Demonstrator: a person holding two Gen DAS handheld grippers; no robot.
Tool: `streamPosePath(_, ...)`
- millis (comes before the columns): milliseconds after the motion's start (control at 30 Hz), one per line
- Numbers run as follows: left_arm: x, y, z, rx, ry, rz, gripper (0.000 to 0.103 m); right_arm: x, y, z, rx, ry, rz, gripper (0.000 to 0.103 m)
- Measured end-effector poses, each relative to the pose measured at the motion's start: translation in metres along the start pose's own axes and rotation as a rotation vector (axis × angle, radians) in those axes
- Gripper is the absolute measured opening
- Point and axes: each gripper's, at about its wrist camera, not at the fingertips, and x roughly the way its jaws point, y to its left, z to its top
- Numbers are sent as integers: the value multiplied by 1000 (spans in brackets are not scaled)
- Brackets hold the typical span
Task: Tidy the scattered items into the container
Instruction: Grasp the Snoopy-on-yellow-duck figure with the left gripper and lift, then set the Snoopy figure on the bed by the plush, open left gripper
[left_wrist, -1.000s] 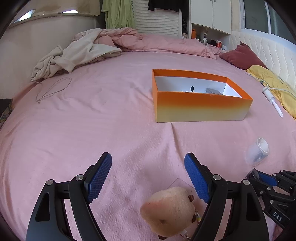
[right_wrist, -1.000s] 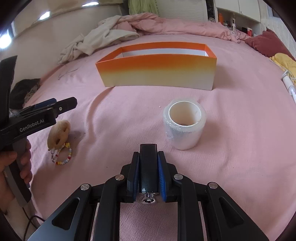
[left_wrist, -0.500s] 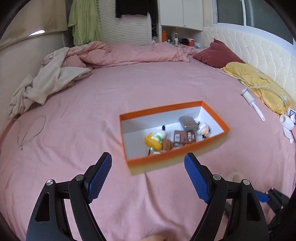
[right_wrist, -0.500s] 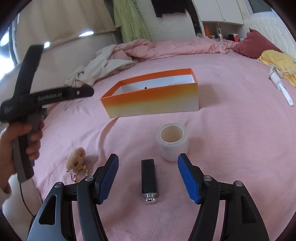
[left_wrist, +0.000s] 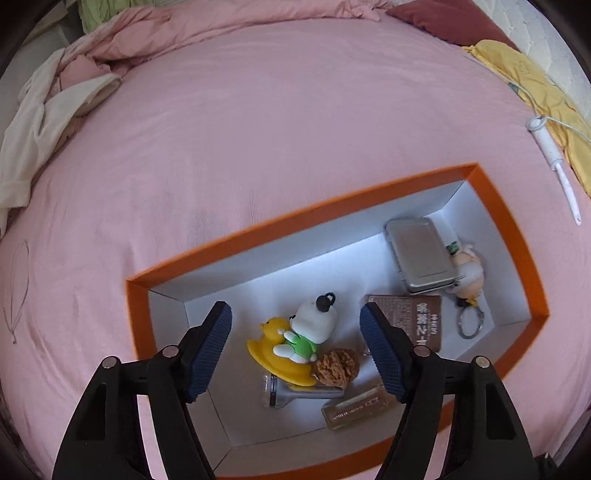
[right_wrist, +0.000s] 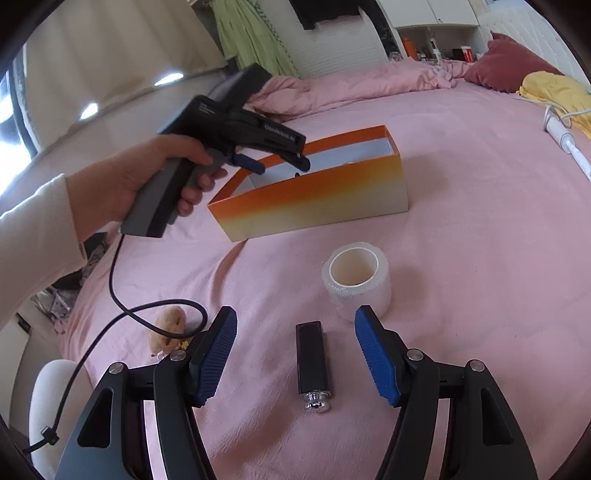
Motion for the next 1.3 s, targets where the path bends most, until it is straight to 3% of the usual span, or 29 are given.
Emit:
streamPosePath(100, 12, -7, -4, 34, 5, 49, 70, -1, -6, 1, 34, -9, 9, 66)
streamPosePath(167, 10, -7, -5, 25, -5, -1, 54, -2, -10, 2, 53, -12, 8, 66)
streamPosePath(233, 9, -4, -6, -8, -8, -31, 49, -3, -13, 3, 69, -15, 5, 66)
streamPosePath(367, 0, -2, -16, -32, -49, -53, 49, -5, -18, 2, 82, -18, -6, 66)
streamPosePath(633, -94, 23, -46, -73, -282, -138, 48, -7, -16, 2, 56, -23, -26, 66)
streamPosePath(733, -135, 31, -60, -53, -364, -99, 48, -6, -13, -1, 46, -16, -30, 66)
streamPosePath(867, -172, 27, -108, -13, -438, -12, 48, -7, -9, -3, 19, -14, -41, 66)
streamPosePath(967, -168, 27, -143, -27, -434, 40, 48, -7, -5, -4, -5, -12, -54, 66)
streamPosePath(1167, -118, 8, -190, -74, -316, -37, 48, -9, 1, -10, -64, -1, -112, 66)
streamPosePath(1300, -93, -1, -213, -105, -285, -47, 48, -9, 0, -16, -71, 7, -144, 66)
